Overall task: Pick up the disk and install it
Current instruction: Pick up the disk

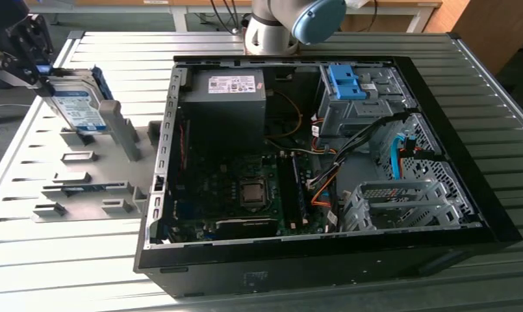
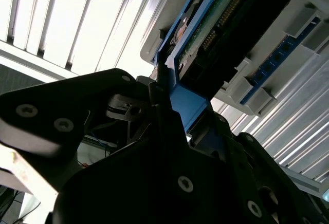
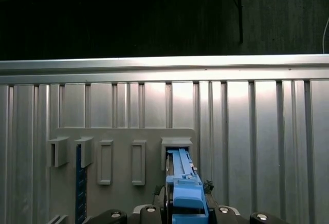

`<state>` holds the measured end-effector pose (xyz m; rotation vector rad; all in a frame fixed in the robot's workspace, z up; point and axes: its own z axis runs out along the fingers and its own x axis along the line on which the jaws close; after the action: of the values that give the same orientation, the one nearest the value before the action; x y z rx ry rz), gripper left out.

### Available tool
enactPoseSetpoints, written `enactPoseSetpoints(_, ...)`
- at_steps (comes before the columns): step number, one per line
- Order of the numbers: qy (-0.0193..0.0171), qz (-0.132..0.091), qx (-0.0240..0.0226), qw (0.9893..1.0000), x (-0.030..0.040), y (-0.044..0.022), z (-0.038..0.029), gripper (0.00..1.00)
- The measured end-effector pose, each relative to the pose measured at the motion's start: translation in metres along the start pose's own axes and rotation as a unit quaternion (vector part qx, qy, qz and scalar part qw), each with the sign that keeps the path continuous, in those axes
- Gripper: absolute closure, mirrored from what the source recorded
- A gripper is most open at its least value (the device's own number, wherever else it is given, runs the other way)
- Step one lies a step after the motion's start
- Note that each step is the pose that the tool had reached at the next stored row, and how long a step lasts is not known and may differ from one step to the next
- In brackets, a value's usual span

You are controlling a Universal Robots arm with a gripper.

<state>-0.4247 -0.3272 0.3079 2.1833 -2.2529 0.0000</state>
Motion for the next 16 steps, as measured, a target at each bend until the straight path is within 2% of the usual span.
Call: enactPoseSetpoints(16,0.0000,0.000,0.0000,1.0000,0.0000,0.0000,-0.0068,0.64)
